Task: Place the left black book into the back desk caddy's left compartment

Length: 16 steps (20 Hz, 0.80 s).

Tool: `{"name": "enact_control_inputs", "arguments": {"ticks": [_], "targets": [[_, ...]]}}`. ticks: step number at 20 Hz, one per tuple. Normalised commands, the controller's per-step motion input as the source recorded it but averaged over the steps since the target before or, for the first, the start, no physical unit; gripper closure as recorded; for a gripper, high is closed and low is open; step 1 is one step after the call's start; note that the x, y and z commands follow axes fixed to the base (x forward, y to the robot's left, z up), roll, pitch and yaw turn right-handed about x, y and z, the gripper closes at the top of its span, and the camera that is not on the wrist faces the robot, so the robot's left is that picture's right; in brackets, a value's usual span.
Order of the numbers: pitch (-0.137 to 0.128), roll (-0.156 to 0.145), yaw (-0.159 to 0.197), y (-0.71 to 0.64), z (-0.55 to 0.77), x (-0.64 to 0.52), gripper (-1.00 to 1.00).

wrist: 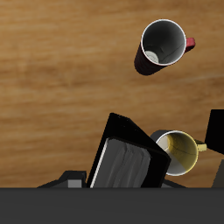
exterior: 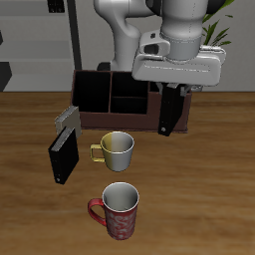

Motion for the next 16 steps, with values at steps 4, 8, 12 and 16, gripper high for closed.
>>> {"name": "enact_control_inputs", "arguments": {"ticks": [4, 8, 12, 16], "targets": [[-0.035, -0.010, 0.033, -0.17, 0.32, -0.28, 1.00], [-0.041, 0.012, 0.038, -0.11, 0.40, -0.42, 1.00], [-0.022, 0.008, 0.047, -0.07, 0.26, -0.32, 1.00], [-0.006, -0.002, 0.035, -0.09, 0.12, -0.27, 1.00]]}}
